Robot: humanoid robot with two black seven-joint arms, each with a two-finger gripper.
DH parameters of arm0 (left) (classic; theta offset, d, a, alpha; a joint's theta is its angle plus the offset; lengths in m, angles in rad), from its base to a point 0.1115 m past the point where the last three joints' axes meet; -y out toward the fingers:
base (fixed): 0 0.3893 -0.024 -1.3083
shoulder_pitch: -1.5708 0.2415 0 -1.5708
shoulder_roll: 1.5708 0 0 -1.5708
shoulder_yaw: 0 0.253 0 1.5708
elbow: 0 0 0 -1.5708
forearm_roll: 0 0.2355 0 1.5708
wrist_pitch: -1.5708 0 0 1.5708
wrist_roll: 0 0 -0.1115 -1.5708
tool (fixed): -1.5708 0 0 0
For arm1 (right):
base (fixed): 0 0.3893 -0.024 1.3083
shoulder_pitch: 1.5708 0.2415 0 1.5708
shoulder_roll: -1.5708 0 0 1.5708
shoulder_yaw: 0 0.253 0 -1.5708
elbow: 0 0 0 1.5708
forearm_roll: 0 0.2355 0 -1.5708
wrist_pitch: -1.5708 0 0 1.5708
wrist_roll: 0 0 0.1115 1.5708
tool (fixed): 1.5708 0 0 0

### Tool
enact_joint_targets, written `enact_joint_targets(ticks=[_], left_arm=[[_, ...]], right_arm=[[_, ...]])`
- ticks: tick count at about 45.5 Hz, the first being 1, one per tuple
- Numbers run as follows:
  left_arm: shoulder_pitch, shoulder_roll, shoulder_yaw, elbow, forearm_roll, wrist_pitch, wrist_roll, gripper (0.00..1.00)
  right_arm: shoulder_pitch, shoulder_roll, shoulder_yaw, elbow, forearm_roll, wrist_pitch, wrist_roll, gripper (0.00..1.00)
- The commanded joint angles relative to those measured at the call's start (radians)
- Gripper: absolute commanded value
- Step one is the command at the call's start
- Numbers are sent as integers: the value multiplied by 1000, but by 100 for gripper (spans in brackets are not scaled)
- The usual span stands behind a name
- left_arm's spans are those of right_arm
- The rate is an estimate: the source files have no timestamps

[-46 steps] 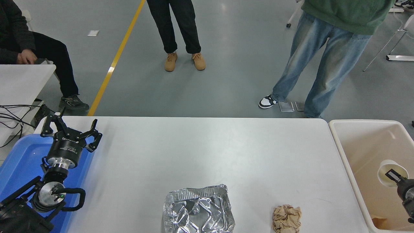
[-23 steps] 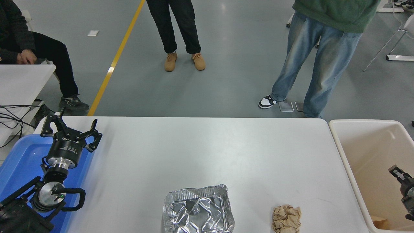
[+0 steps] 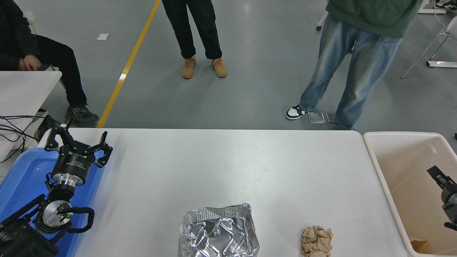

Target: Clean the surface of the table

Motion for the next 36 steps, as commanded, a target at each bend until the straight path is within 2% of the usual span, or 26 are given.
enact_joint_targets(ticks=[1,9,20,29,36], left_arm=[[0,0,0,0,0,0,0,99],[0,0,0,0,0,0,0,99],[0,0,0,0,0,0,0,99],[0,0,0,0,-2,0,0,99],[0,0,0,0,0,0,0,99]], right_arm=[[51,3,269,18,161,6,2,100],[57,-31,392,107,164,20,3,100],[10,-233,627,512,164,29,3,100],[-41,-241,774,586,170,170,3,100],[-73,-203,863,588,176,333,17,100]])
